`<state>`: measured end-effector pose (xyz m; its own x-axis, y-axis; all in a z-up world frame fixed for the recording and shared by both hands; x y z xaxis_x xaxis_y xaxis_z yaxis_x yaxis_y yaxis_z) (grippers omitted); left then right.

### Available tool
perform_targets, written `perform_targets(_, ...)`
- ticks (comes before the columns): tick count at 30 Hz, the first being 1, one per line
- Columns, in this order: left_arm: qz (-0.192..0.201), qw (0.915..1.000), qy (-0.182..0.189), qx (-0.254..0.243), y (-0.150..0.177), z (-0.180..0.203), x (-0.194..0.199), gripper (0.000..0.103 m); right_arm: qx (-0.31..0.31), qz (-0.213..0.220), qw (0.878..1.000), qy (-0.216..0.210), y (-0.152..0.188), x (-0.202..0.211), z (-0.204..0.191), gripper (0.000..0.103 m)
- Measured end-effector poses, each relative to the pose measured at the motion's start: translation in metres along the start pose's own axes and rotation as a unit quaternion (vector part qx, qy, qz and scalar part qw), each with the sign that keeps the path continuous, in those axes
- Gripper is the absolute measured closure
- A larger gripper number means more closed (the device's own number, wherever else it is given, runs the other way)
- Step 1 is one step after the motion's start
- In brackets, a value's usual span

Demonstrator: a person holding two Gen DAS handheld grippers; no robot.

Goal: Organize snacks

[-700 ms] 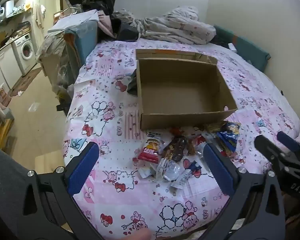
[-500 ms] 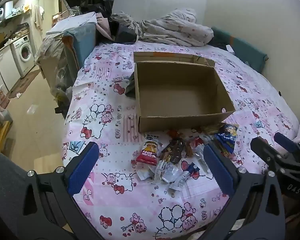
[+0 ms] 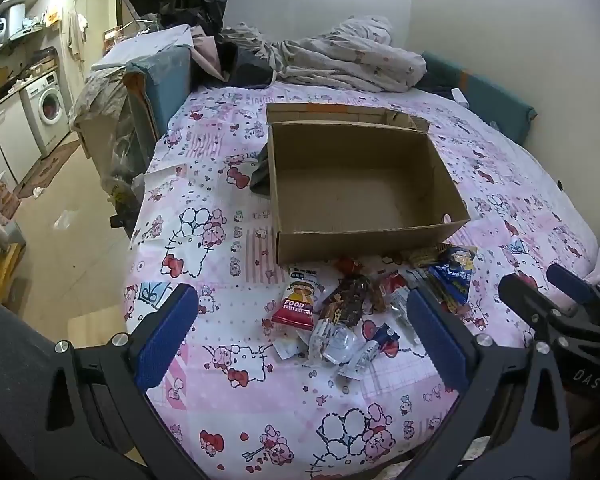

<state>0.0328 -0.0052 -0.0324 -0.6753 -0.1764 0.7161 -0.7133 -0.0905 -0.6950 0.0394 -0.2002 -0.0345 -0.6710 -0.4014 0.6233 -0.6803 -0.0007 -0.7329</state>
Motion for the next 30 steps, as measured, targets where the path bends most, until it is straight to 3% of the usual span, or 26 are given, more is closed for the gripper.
perform_targets(30, 0.0, 1.0, -0.003, 0.005, -0.0014, -0.0059, -0.0001, 0.0, -0.005, -0.002, 1.0, -0.006, 0.0017, -0.0021, -0.0008, 0.0)
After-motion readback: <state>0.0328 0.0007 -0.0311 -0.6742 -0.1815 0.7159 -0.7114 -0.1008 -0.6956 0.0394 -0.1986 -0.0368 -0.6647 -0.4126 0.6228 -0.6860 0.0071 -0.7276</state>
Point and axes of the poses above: each gripper's, at about its wrist camera, not at the fingertips, and x roughly against the way its jaws point, z to its right, y to its underside, the point moved 5 cm from there along -x, roughly the way its jaws point, and after that the axes turned 10 degrees about -y, right-handed, at the moved point
